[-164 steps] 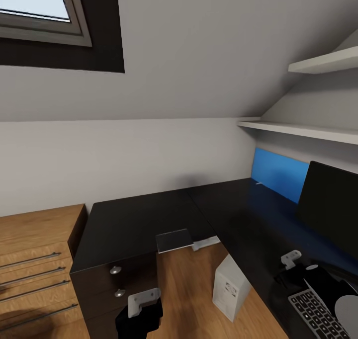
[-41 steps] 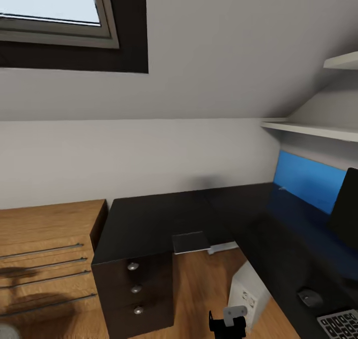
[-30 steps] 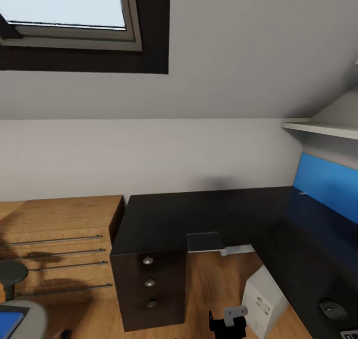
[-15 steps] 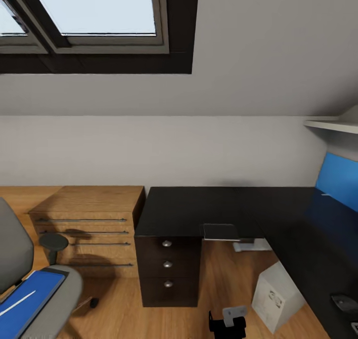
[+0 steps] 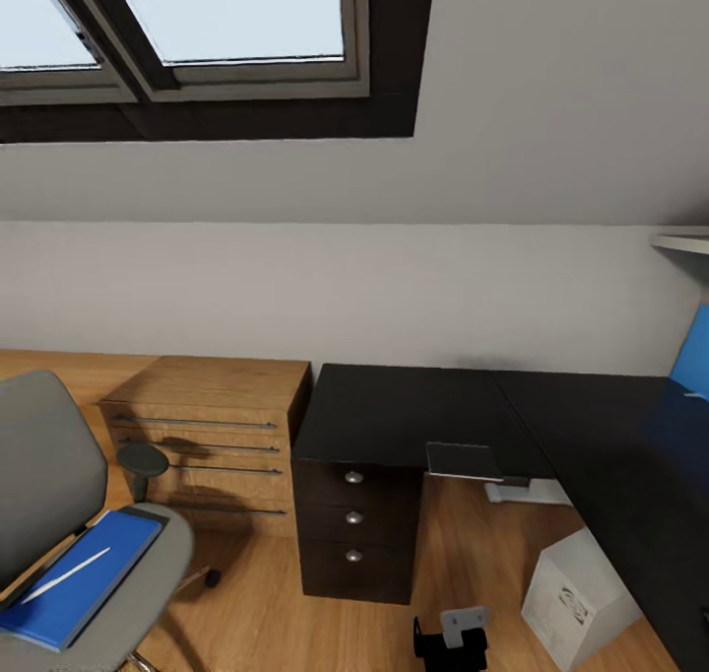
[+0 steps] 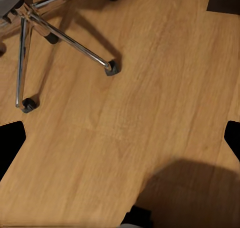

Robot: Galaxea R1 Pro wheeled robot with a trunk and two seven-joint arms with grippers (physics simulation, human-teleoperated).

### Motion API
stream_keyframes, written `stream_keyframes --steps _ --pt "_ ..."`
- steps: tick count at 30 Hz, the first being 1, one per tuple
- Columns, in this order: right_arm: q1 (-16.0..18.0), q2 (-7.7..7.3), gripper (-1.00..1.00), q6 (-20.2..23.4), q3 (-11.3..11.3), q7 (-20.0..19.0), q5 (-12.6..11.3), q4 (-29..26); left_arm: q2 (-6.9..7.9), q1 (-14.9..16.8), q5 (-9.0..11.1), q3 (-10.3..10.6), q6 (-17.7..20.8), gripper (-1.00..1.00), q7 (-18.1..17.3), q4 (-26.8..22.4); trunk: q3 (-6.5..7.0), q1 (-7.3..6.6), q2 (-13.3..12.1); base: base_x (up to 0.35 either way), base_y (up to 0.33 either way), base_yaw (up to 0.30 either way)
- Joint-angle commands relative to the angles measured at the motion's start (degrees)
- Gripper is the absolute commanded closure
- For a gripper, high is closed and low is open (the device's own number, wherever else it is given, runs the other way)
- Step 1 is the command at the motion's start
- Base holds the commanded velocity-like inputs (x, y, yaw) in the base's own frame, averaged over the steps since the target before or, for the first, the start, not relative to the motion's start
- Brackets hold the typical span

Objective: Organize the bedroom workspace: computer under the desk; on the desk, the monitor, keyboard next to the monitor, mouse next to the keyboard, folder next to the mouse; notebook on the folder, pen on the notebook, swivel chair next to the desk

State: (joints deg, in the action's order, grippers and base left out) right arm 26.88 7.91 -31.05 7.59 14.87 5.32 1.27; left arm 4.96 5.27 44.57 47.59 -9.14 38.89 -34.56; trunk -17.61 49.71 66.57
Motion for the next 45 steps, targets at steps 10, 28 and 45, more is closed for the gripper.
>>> stream_keyframes --steps 10,28,45 --pt "0.09 0.07 -1.0 -0.06 0.23 0.61 0.57 0.13 -0.16 0.09 0.76 0.48 -0.35 -1.0 0.31 0.09 -0.78 0.0 0.05 0.0 0.0 0.182" --pt "0.09 0.09 -1.0 -0.06 0.23 0.6 0.57 0.13 -2.22 0.08 0.52 0.48 -0.18 -1.0 -4.91 5.49 -1.9 0.0 0.05 0.0 -0.014 0.221" --pt "0.07 0.06 -1.0 -1.49 0.22 0.66 0.57 0.13 -2.22 0.09 0.71 0.07 0.01 -1.0 -14.98 8.19 -2.05 0.0 0.05 0.026 -0.08 0.172"
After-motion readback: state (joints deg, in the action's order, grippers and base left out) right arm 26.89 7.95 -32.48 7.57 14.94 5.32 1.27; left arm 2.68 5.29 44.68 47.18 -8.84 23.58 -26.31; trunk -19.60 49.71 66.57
